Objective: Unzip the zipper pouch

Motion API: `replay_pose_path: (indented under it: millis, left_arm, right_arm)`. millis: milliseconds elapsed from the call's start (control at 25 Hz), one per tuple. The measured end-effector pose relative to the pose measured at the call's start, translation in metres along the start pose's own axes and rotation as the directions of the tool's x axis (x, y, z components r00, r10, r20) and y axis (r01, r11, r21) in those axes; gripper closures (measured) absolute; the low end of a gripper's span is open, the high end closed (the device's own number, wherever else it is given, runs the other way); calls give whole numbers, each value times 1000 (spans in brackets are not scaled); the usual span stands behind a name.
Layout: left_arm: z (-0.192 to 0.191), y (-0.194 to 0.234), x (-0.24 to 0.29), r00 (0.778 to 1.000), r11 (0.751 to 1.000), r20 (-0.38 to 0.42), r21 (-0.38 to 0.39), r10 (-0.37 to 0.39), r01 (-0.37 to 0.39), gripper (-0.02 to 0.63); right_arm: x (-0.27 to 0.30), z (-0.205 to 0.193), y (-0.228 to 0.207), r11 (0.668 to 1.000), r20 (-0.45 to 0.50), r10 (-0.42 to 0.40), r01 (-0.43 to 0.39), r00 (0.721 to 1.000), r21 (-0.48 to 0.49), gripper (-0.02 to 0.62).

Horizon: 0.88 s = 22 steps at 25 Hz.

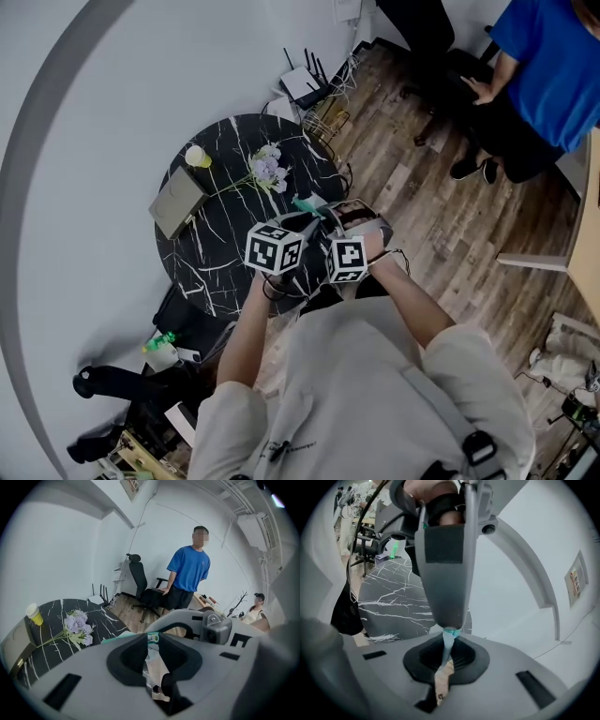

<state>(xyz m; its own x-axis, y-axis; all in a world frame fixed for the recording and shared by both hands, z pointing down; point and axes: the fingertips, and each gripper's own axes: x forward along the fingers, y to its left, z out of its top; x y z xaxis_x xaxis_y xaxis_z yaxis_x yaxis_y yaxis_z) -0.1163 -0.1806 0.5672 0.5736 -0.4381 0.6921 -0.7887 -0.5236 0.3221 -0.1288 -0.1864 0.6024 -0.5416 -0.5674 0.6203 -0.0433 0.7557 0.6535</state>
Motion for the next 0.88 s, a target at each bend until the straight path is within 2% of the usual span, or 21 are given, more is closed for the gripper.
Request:
replay_pose_path:
  millis: [320, 520, 760, 880]
  left_arm:
    - [2, -6, -12, 987, 982, 27, -103, -158, 160, 551]
    - [5, 2, -20, 985, 976, 61, -139, -160, 167, 577]
    - [9, 2, -17, 978, 966, 116, -172, -174, 192, 578]
    - [8, 1, -17, 974, 961, 132, -183, -186, 209, 578]
  right_arm:
    - [-10, 5, -3, 1000, 70, 19, -19, 997, -2, 586]
    - [-12, 8, -8, 1000, 94, 15, -17, 995, 17, 586]
    - [-11, 10, -13, 998, 115, 17, -24, 993, 61, 586]
    - [-12, 9, -13, 999, 114, 18, -22, 993, 30, 586]
